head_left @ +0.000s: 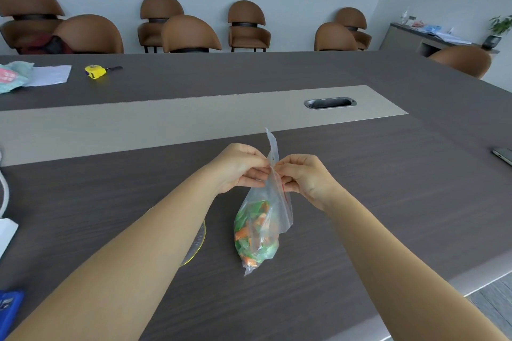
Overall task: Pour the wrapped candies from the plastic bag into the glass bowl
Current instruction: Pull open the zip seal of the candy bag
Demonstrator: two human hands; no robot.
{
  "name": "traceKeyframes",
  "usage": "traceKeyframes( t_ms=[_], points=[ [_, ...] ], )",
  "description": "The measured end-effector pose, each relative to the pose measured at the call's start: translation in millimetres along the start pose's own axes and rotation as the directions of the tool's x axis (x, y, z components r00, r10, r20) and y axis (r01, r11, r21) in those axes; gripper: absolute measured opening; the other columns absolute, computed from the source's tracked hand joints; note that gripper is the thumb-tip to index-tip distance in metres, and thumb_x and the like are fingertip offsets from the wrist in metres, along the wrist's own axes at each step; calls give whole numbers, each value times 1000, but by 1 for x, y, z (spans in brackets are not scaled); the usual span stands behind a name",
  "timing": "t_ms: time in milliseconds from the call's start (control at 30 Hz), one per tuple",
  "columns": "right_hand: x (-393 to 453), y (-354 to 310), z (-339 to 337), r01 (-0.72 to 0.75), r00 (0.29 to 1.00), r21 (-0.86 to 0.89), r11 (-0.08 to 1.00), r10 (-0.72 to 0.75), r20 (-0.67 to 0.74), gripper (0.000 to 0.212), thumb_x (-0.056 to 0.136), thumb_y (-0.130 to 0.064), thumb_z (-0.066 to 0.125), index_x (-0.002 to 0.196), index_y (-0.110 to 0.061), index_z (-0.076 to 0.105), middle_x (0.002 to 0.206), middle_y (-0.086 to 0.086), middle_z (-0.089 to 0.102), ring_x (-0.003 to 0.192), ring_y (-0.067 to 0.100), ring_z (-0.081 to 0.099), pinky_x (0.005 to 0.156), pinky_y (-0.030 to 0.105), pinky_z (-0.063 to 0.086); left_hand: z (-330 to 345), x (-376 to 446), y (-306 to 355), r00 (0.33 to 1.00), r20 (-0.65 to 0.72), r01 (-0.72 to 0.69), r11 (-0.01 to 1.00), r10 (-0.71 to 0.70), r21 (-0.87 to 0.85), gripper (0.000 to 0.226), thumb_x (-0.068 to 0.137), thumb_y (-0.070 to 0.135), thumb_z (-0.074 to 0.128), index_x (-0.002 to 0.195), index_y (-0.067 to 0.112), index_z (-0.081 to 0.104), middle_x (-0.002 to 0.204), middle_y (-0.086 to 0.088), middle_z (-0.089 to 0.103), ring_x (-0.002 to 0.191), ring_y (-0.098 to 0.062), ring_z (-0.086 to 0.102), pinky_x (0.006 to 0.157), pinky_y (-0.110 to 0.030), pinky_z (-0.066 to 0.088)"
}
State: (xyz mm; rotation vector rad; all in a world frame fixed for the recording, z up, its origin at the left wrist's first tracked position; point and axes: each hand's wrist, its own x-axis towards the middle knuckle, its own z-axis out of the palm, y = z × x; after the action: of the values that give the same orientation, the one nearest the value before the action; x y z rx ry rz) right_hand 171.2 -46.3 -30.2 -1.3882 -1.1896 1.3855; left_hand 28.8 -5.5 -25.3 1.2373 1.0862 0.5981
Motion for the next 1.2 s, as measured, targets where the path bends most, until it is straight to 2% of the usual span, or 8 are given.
traceKeyframes(
  t_ms=[133,300,533,667,733,867,967,1200],
  points=[
    [2,0,0,21,1000,4,1000,-21,-8,22,83,2,52,65,-6,60,41,-5,62,43,4,60,54,18,56,0,-3,-1,999,47,25,1000,-25,-11,15,85,19,58,77,7,61,77,-10,66,70,-19,65,62,-25,58],
    [2,-1,3,15,1000,-2,1000,-15,-1,23,83,2,54,64,-8,63,43,-5,64,42,3,61,52,17,56,-2,-4,-1,998,48,27,1000,-27,-6,12,84,11,59,73,7,60,77,-11,66,69,-21,66,66,-27,58],
    [1,-1,6,10,1000,-24,1000,-10,-18,23,84,1,51,65,-7,60,66,9,61,50,7,61,58,19,56,-1,-2,1,1000,23,10,997,-12,72,20,87,3,52,68,10,56,72,-6,61,67,-15,61,69,-28,55],
    [1,1,6,8,1000,94,996,-7,-15,25,85,2,47,64,-5,59,58,5,65,51,10,63,56,19,56,-1,0,-2,999,22,-22,999,23,-40,25,87,0,49,65,9,56,66,-5,64,53,-7,66,63,-23,57],
    [1,1,5,-2,999,172,985,10,-44,26,85,2,45,64,-4,58,48,-1,65,47,6,63,51,17,54,-2,0,-3,1000,9,-24,993,25,-116,25,87,-1,48,65,8,56,63,-4,66,56,-9,66,66,-24,57],
    [2,-4,1,11,980,210,978,32,-199,24,84,2,46,62,-4,55,48,2,59,47,10,57,44,16,49,-3,0,0,996,-80,-42,981,27,-191,26,86,-3,45,64,7,53,70,-9,60,66,-17,62,67,-27,56],
    [3,-14,-4,35,947,165,986,20,-321,26,82,1,46,58,-6,49,35,-5,53,35,5,50,39,14,46,-9,-1,7,981,-190,-91,967,46,-236,27,86,-3,41,61,7,47,66,-9,52,62,-17,55,67,-28,54],
    [1,-30,-17,23,878,91,996,23,-478,22,77,-2,43,57,-10,41,56,4,40,48,15,32,38,16,31,-47,5,13,888,-456,-143,976,52,-166,23,86,1,39,65,10,44,67,-7,48,63,-15,50,67,-27,50]
  ],
)
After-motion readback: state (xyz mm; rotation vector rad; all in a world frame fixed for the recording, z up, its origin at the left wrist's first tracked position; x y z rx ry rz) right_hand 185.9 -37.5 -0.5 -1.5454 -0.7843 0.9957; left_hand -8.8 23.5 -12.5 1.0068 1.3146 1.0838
